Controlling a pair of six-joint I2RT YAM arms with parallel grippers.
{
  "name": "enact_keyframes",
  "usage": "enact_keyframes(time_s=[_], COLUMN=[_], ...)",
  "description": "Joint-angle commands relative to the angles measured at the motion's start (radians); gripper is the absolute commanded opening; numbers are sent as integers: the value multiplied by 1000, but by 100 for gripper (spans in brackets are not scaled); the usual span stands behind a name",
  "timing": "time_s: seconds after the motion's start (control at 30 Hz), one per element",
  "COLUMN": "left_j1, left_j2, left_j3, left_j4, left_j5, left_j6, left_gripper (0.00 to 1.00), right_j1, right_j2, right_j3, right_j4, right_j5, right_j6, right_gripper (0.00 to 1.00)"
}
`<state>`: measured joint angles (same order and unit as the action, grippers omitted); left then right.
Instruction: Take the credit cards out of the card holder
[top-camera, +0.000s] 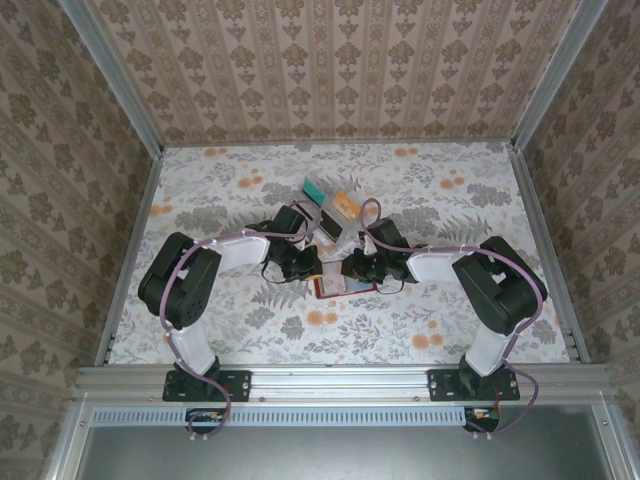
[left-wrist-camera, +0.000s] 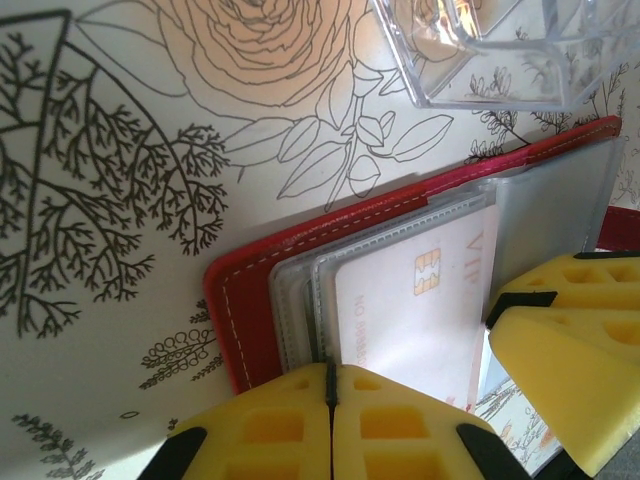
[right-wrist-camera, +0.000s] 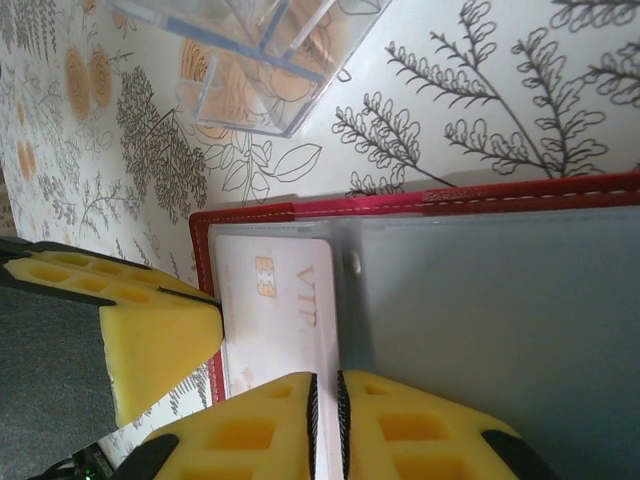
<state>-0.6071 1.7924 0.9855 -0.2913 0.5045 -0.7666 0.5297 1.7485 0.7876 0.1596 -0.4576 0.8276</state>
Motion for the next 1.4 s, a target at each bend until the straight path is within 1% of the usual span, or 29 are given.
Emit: enact_keyframes(time_s=[0.0,0.2,0.47,0.77,0.93,1.1,1.23,1.3,1.37], left_j1=[-3,-3,-3,-3,-3,-5,-5,-5,-5], left_j2=[45,55,56,58,63,65,64,65,65], left_j3=[-4,2,-5,-6,-7,-10,-11,-13,-15], left_j4=[-62,-62,-65,-64,-59,-60,-58,-58,-58], left_j5=[-34,-31,-32,-29,-26,-27,-30,-32,-32], left_j6=[14,15,17,17,16,15,12,11,12], left_gripper=[6,6,6,6,6,6,6,6,6], right_j1=[-8,-8,-8,-4,1,19,29,29,29], right_j2=[29,41,57,58,55,59,71,75,72], right_j3=[-17,-16,-19,-30,-21,15,26,23,12], right_j4=[51,63,93,175,139,-10,-63,-54,-10], right_j5=[-37,-50,-80,-171,-149,-32,28,18,-17], right_j6=[23,23,26,16,-6,-50,-56,-54,-46], right_gripper=[17,16,18,17,17,20,20,20,18])
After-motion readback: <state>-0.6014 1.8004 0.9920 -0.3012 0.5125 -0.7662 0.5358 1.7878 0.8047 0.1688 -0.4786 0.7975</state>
